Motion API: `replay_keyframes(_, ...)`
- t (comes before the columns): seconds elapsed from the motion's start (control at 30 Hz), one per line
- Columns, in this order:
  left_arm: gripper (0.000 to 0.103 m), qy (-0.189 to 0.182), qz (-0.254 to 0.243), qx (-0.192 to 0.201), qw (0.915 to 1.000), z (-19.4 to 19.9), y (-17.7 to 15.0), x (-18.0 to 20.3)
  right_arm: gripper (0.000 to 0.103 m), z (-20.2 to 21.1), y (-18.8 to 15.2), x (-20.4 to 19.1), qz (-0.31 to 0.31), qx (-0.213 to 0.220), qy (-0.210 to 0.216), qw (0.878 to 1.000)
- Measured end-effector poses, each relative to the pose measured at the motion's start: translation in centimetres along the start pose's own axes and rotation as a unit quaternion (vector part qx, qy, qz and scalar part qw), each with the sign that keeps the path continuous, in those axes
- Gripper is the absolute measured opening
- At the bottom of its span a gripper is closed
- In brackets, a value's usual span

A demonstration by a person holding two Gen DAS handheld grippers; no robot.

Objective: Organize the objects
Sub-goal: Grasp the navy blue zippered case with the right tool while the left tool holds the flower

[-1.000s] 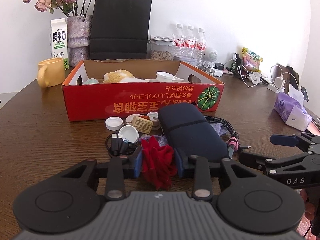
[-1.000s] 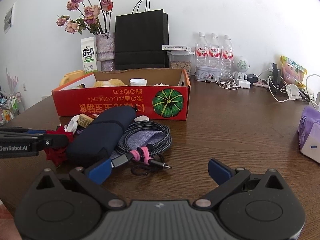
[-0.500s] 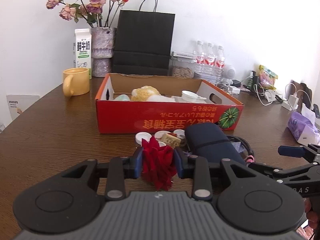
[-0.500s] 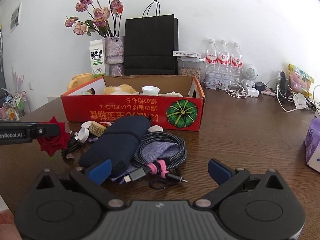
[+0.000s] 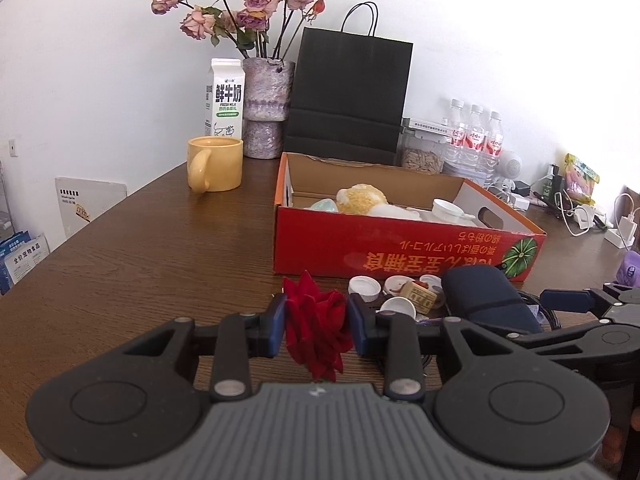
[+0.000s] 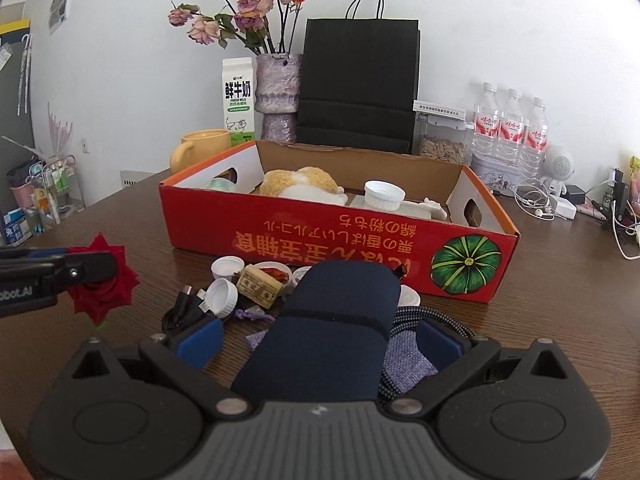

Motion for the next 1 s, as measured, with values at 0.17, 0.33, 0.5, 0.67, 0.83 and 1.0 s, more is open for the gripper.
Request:
replay_keyframes(0.17, 0.033, 0.004, 0.007, -0.001, 1.0000, -0.2, -0.2, -0.8, 0.103, -1.8, 0.2, 0.1, -0.005, -0.011, -0.029, 0.999)
replay_keyframes(0.33, 0.033, 0.004, 0.013, -0.002, 0.9999, -0.3, -0.4, -1.1, 0.096, -2.6, 0.0, 0.2, -0.004, -0.015, -0.048, 0.999)
replay_keyframes(0.5, 0.033, 0.004, 0.018, -0.002, 0.9998, -0.4, -0.6, -1.4, 0.080, -3.0, -0.3, 0.2, -0.003, -0.021, -0.053, 0.998)
replay_keyframes(0.67, 0.033, 0.003, 0.020, -0.002, 0.9998, -0.4, -0.6, -1.6, 0.077, -3.0, -0.4, -0.2, 0.010, -0.018, -0.057, 0.998)
replay_keyframes(0.83, 0.033, 0.002, 0.020, -0.002, 0.9998, -0.4, -0.6, -1.5, 0.071, -2.8, -0.3, -0.2, 0.007, -0.013, -0.049, 0.999)
replay_keyframes(1.0, 0.033, 0.005, 0.020, 0.001, 0.9998, -0.2, -0.4, -1.7, 0.066, -2.3, -0.2, 0.0, -0.001, -0.007, -0.035, 0.999)
Point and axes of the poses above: each gripper's, at about its wrist camera, not at the fingertips, and z roughly against the way its jaws point, x to its right, y to its top, the point moved 9 cm from there along -z, roughly the way its jaws point, and after that the axes turned 13 degrees about -z, right-handed, at the moved point
